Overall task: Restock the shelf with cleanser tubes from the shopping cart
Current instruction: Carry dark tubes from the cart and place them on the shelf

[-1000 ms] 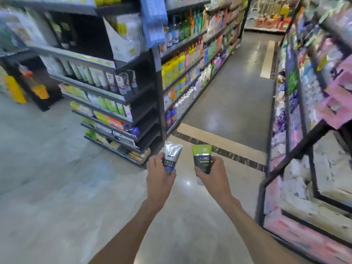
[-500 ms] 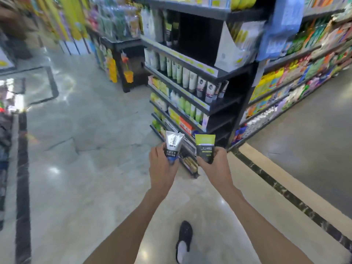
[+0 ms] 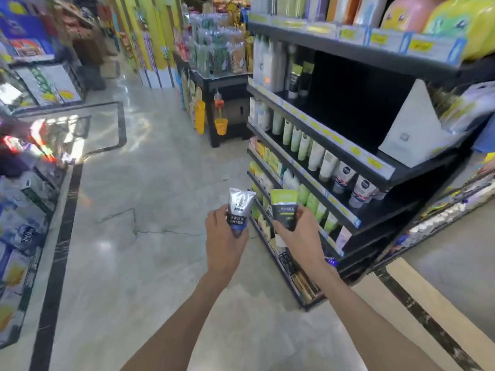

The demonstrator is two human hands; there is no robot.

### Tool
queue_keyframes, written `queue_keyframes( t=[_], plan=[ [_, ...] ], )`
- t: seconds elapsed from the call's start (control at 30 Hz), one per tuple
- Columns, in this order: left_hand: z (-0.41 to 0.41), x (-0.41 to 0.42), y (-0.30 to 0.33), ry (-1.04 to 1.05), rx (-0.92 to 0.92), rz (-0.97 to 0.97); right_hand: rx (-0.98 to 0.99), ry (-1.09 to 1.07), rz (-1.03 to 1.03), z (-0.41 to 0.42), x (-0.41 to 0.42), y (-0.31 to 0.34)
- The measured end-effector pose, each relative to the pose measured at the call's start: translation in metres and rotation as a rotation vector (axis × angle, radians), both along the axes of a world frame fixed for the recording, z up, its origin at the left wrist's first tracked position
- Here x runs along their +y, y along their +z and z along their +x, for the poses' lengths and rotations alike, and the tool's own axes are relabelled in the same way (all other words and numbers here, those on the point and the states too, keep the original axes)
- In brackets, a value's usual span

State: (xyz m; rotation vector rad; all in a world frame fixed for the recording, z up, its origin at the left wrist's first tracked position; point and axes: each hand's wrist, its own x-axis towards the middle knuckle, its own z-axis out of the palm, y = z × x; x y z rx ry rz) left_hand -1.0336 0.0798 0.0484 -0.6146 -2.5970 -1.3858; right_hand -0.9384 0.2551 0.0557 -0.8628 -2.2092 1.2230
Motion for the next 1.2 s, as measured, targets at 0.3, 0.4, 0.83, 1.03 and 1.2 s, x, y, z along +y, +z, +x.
queue_keyframes(
  t=[0.3,0.4,0.83,1.03,1.2],
  plan=[
    [-0.158,0.066,0.008,-0.079,0.014,0.045,0.015,-0.068,0.019,-0.144,0.054,0.023],
    [-0.218,0.091,0.007,-0.148,0.015,0.048,0.004,-0.16,0.055,-0.19,0.068,0.024],
    [-0.419,0.176,0.031,-0.487,0.084,0.053,0.113,-0.48,0.083,-0.356,0.119,0.075],
    [-0.477,0.236,0.037,-0.568,0.08,0.097,0.214,-0.602,0.125,-0.419,0.171,0.104],
    [-0.514,0.284,0.043,-0.608,0.147,0.104,0.256,-0.656,0.153,-0.468,0.228,0.122]
  ],
)
